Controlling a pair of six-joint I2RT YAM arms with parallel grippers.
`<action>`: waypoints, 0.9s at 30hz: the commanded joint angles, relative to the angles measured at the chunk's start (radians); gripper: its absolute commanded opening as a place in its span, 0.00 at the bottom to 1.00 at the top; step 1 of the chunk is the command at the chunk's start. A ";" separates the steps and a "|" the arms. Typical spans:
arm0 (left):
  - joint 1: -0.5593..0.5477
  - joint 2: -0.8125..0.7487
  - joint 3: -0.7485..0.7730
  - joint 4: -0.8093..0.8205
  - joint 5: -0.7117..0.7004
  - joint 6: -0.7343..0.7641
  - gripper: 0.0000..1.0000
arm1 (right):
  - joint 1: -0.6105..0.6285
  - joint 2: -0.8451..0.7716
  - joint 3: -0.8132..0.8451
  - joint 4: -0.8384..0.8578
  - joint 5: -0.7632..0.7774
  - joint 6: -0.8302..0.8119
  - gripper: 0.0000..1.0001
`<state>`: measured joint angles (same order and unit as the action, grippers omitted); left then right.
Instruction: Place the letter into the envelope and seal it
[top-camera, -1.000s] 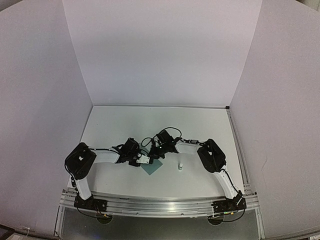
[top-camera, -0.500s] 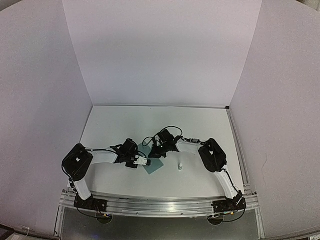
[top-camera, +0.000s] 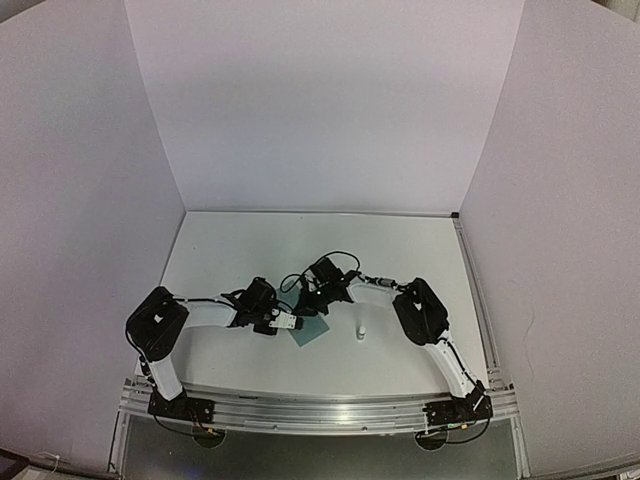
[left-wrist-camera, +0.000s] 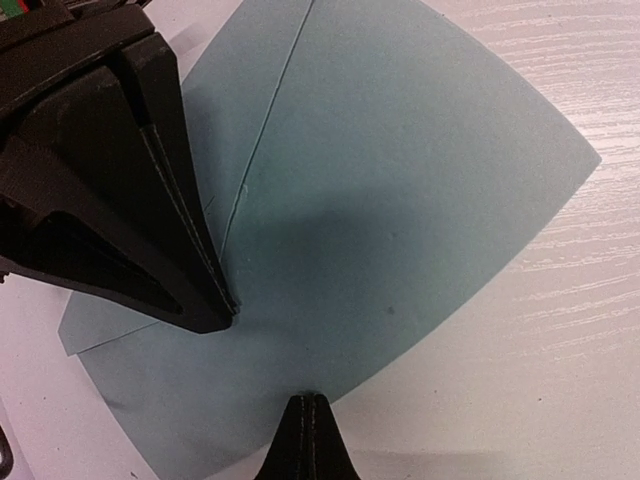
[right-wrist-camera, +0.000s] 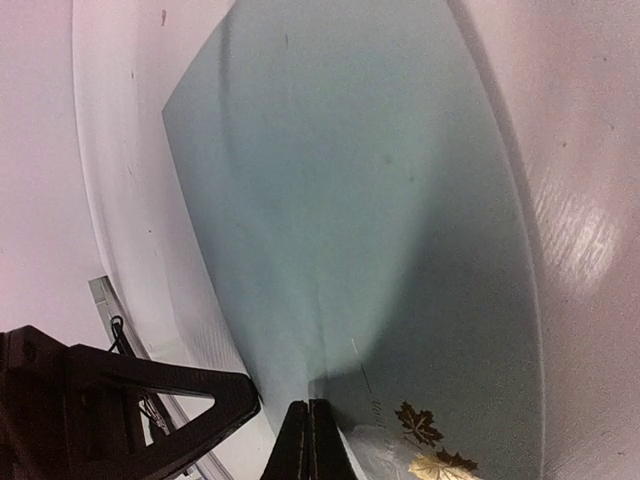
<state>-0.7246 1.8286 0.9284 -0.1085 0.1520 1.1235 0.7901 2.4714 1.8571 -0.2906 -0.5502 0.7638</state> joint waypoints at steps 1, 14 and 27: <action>0.000 0.041 -0.051 -0.062 -0.031 -0.035 0.00 | 0.013 -0.054 0.044 -0.078 0.025 -0.001 0.00; 0.012 -0.089 0.130 -0.240 0.092 -0.203 0.00 | -0.003 -0.330 -0.124 -0.384 0.205 -0.006 0.00; 0.218 0.158 0.418 -0.335 -0.003 -0.329 0.00 | 0.073 -0.267 -0.055 -0.689 0.238 -0.011 0.00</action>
<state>-0.5128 1.8872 1.3011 -0.4198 0.2129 0.8336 0.8278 2.1652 1.7539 -0.8831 -0.3123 0.7629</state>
